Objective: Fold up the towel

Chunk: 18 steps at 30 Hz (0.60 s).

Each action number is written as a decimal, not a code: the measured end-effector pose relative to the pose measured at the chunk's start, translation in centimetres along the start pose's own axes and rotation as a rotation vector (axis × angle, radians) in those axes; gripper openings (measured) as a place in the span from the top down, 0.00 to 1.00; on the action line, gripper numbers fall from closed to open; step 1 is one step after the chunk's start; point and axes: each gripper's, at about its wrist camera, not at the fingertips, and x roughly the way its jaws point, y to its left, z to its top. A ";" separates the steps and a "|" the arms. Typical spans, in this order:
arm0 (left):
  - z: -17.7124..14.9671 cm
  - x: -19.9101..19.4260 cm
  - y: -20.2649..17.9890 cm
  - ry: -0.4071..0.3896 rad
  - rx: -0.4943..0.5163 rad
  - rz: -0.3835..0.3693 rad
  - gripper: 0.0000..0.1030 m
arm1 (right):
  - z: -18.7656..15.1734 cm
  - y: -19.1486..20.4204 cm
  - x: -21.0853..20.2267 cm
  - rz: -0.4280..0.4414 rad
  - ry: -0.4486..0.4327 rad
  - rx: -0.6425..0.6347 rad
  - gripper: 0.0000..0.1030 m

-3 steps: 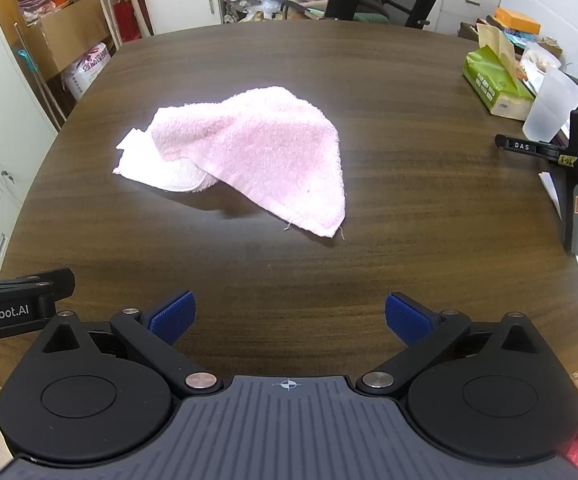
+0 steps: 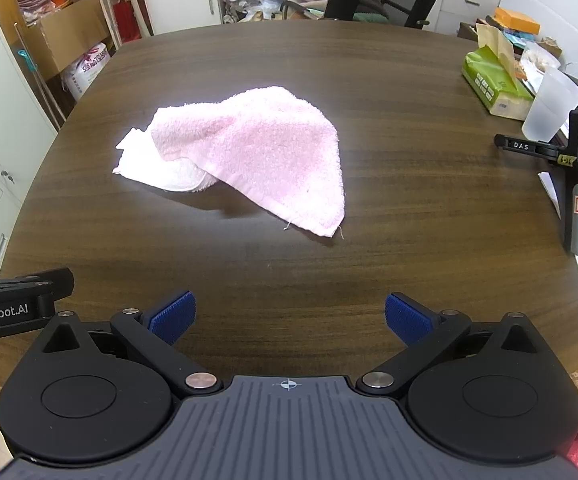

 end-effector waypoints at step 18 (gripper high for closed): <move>0.0 0.0 0.1 0.005 -0.002 0.001 0.05 | -0.1 0.1 0.2 0.010 -0.003 -0.015 0.00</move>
